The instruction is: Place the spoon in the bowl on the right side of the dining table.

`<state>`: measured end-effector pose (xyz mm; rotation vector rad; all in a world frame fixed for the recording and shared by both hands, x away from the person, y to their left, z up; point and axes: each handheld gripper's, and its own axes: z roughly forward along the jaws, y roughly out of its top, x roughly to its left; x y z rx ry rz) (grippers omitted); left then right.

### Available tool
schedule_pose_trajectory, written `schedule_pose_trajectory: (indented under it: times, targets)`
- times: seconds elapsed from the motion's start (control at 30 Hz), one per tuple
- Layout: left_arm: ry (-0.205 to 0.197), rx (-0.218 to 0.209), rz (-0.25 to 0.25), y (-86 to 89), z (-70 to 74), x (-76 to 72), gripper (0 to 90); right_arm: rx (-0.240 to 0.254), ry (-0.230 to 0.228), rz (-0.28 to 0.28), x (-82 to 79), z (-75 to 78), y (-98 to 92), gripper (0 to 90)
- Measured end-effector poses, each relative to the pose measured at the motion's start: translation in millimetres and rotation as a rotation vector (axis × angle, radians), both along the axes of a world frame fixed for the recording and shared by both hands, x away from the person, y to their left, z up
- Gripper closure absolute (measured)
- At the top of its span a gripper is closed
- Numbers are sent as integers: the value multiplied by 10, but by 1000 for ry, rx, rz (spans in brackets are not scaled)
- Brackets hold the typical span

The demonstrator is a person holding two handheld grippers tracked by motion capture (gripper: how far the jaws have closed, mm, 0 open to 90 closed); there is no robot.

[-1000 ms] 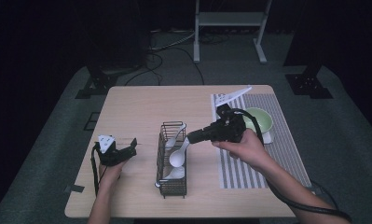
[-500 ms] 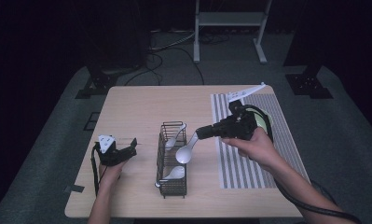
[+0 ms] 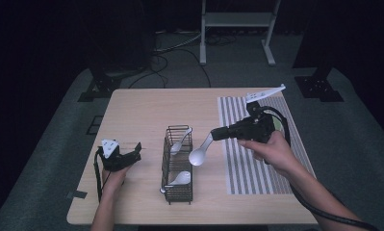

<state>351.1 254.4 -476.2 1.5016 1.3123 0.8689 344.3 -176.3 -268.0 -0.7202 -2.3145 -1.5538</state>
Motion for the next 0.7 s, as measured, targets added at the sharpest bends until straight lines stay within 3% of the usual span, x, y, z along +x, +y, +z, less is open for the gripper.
schedule_pose_trajectory:
  times: [0.7]
  targets:
    - [-1, 1, 1, -1, 0, -2, 0, 2, 25, -66, 29, -122, -310, 852]
